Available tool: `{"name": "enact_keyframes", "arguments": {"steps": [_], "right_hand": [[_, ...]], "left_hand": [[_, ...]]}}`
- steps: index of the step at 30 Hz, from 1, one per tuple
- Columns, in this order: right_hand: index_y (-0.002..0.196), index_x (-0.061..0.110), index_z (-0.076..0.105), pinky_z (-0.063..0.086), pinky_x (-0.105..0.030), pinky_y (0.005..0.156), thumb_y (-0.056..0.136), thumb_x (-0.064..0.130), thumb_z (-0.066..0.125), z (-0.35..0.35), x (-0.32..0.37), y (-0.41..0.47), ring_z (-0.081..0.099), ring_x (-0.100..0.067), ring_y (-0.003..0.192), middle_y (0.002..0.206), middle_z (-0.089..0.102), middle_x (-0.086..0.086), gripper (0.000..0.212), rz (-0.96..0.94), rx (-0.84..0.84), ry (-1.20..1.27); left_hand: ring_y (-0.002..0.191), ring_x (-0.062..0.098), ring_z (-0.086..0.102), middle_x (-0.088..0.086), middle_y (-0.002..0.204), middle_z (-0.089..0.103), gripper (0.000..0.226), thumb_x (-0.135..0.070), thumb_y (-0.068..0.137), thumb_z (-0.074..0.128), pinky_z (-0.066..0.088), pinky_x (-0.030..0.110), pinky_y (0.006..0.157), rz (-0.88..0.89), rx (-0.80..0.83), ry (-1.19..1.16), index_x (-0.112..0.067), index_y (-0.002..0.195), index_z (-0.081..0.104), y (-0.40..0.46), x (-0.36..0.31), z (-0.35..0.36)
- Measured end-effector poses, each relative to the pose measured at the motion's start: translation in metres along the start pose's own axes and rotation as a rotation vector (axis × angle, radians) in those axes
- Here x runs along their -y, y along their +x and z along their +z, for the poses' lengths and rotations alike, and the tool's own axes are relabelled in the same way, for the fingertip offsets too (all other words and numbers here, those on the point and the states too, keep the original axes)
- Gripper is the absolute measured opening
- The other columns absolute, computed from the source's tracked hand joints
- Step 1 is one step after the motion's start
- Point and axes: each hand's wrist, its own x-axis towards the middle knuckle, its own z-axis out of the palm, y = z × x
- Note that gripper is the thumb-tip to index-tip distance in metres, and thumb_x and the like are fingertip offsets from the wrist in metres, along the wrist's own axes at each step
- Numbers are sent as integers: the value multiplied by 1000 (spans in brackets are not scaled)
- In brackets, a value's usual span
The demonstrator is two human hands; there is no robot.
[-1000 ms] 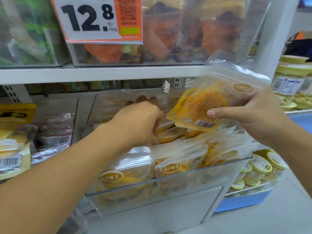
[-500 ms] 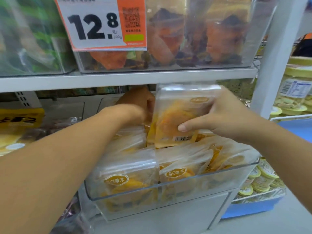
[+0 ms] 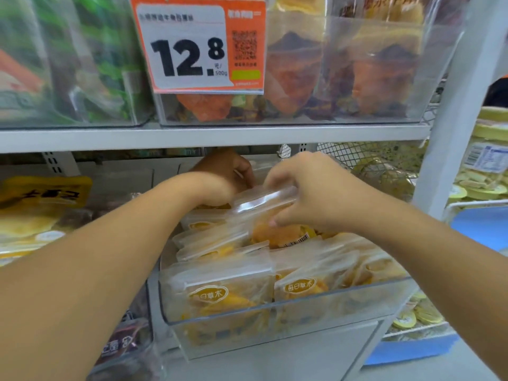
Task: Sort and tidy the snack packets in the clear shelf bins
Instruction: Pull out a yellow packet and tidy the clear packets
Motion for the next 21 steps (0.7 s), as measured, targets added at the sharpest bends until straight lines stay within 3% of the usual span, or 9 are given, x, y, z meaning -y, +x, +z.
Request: {"name": "enact_keyframes", "arguments": {"steps": [2,4,6,8,11,14,17,21], "right_hand": [[76,26,67,54,-35,74,67,31,90,2,9,2,64,-23,85,84,63,7,26,-76,-37,-166],[72,21,58,50,-34,68,71,24,88,5,5,9,62,-28,81,78,56,3,31,-65,25,-281],[92,22,63,46,-31,73,80,25,82,8,-5,17,62,-29,94,95,62,0,23,-17,151,-335],[112,20,63,44,-29,79,88,27,75,15,-12,24,61,-26,102,112,65,-4,28,20,265,-352],[102,17,61,46,-30,79,94,26,68,21,-16,40,58,-22,90,105,65,-3,14,25,354,-394],[114,15,62,59,-37,79,99,27,60,18,-19,49,69,-21,82,96,64,-2,20,72,474,-360],[101,20,60,60,-37,70,102,24,54,19,-21,44,67,-18,72,88,63,-2,8,8,582,-366],[84,26,55,40,-27,62,103,22,53,24,-25,35,52,-8,70,80,59,9,19,-79,514,-297]], "left_hand": [[84,12,68,-6,89,73,10,-20,79,83,53,23,72,-29,-62,-34,-20,83,73,-4,-3,1],[83,13,65,-6,88,70,24,-27,72,89,50,23,71,-52,-84,-44,-20,82,68,-8,-5,0],[88,15,62,-6,97,66,36,-32,70,90,47,25,75,-68,-80,8,-23,89,61,-13,-9,-2],[97,15,56,-2,117,61,46,-37,77,85,43,26,83,-80,-86,105,-27,112,58,-21,-15,-7],[109,20,52,3,133,55,70,-54,91,64,40,29,89,-129,-41,227,-24,149,39,-41,-27,-17],[140,26,39,7,158,36,97,-79,84,47,36,34,110,-200,134,349,-20,158,25,-60,-28,-10],[155,20,-1,-1,168,-7,93,-77,92,30,10,41,126,-232,203,381,-23,161,-2,-74,-20,1],[155,19,-6,-2,168,-9,82,-71,97,21,2,44,126,-205,126,439,-25,161,-4,-76,-10,9]]}}
